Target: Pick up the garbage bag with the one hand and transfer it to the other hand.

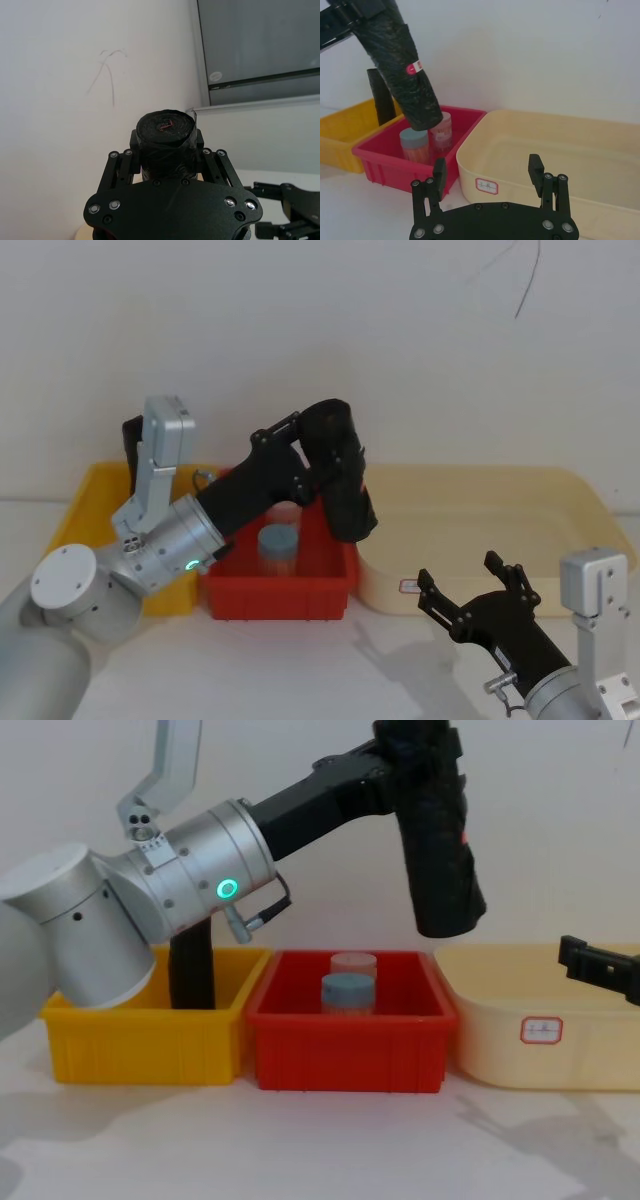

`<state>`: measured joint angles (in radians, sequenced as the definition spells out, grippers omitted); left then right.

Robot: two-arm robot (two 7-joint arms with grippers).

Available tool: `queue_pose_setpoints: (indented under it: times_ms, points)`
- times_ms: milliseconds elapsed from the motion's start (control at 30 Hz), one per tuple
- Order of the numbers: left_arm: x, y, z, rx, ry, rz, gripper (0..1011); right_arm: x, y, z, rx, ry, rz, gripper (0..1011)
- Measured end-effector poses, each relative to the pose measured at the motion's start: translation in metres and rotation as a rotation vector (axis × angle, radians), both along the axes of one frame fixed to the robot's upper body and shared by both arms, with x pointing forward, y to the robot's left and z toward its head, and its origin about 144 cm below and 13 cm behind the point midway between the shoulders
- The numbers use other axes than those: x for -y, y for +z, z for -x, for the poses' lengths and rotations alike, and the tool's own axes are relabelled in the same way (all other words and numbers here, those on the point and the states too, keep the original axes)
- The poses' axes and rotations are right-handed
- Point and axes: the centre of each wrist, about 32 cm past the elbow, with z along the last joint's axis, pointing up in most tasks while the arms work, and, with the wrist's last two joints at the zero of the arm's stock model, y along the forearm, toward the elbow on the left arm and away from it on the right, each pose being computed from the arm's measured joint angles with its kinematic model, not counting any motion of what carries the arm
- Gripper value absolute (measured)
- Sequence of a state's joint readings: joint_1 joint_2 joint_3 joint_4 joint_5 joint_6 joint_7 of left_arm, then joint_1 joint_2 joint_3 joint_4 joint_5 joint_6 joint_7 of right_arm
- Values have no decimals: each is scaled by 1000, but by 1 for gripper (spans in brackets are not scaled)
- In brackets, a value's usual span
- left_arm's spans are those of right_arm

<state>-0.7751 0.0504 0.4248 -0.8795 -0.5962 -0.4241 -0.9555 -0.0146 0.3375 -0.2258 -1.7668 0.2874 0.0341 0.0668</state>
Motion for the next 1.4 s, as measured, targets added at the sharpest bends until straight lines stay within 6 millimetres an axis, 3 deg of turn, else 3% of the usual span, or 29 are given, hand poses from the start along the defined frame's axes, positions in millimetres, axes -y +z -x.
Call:
queue_pose_setpoints:
  times_ms: [933, 1400]
  points:
    - [17, -1, -6, -68, -58, 41, 542, 0, 2, -1, 6, 8, 9, 1000]
    - [18, -1, -7, -76, -62, 44, 542, -9, 21, -17, 98, 132, 106, 1000]
